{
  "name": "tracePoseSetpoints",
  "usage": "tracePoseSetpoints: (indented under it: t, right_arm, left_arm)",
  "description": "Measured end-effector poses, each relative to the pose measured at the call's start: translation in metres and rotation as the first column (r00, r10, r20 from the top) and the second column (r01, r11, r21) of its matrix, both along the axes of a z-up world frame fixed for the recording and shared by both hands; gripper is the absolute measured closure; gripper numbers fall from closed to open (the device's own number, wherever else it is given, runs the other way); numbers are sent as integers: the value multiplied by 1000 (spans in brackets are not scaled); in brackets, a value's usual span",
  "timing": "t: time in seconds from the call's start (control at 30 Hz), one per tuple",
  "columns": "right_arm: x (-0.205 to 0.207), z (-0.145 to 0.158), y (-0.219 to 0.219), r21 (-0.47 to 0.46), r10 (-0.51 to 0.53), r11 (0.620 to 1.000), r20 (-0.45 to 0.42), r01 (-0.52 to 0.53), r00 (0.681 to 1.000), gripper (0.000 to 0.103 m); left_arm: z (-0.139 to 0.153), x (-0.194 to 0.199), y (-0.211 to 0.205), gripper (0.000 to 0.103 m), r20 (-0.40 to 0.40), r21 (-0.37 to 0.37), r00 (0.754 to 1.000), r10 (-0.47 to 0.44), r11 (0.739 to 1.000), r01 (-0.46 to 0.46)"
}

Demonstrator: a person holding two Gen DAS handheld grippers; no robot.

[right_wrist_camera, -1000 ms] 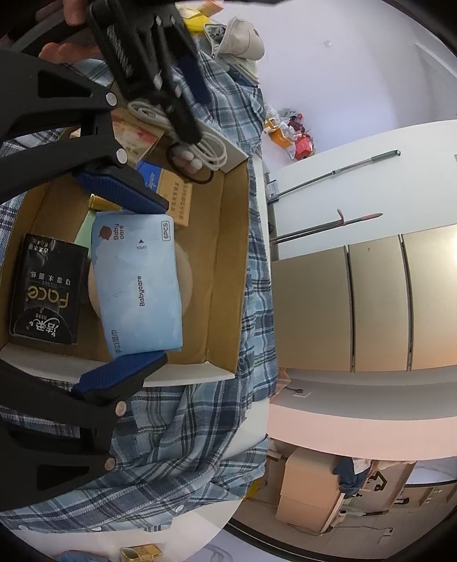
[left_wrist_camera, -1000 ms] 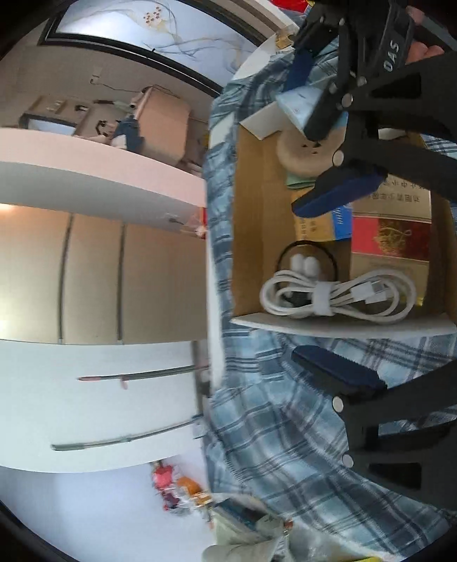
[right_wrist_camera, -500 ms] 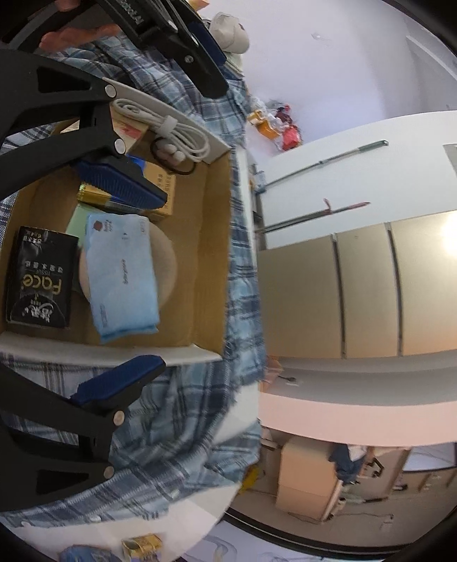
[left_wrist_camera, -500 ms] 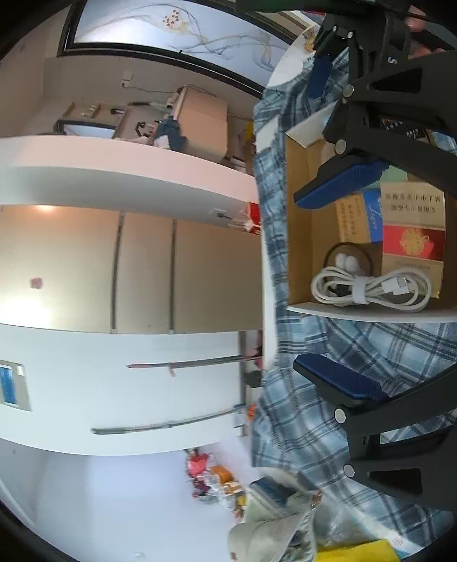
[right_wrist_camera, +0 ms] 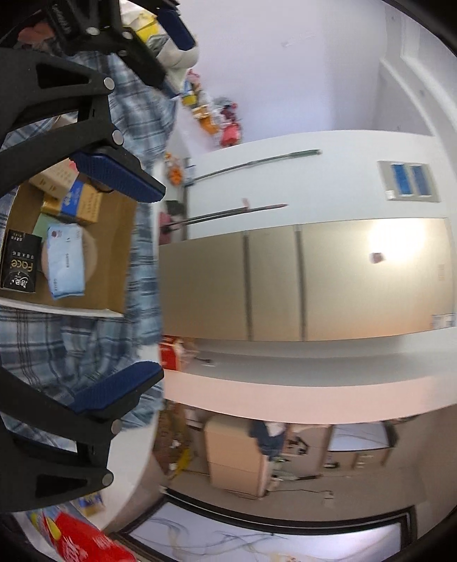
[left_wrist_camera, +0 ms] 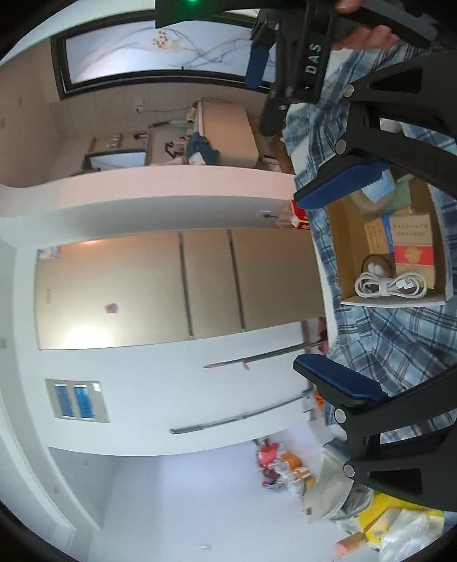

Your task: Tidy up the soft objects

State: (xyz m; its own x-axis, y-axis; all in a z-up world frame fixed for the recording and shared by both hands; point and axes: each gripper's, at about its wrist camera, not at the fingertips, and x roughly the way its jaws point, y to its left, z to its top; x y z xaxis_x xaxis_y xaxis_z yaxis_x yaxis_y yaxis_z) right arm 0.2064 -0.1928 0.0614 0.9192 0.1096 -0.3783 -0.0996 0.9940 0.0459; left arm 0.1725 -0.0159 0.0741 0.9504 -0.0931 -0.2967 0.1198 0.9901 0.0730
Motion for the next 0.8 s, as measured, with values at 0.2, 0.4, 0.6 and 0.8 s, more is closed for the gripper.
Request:
tracePoseSetpoints:
  t: [0.2,0.4,0.6,0.8]
  right_arm:
    - [-49,35,-5,26,4,1000,148,-8,989,1]
    - [-94,61,-9,37,-1,999,262,-9,965,1]
    - [-125,77,-6,27,9,999,328,-18,945,1]
    - [-147,75,-3,19,14,1000,363,-22,932,1]
  left_arm:
    - [33,-54,-5,16,101,1,995,-13,1000,13]
    - [58,-107,0,11,236,-33,972,3,999,4]
    - [68,-138,3,0,309,-24,951,4,1000,4]
    - [66,-158,10,0,281,-75,959,-34,996,58]
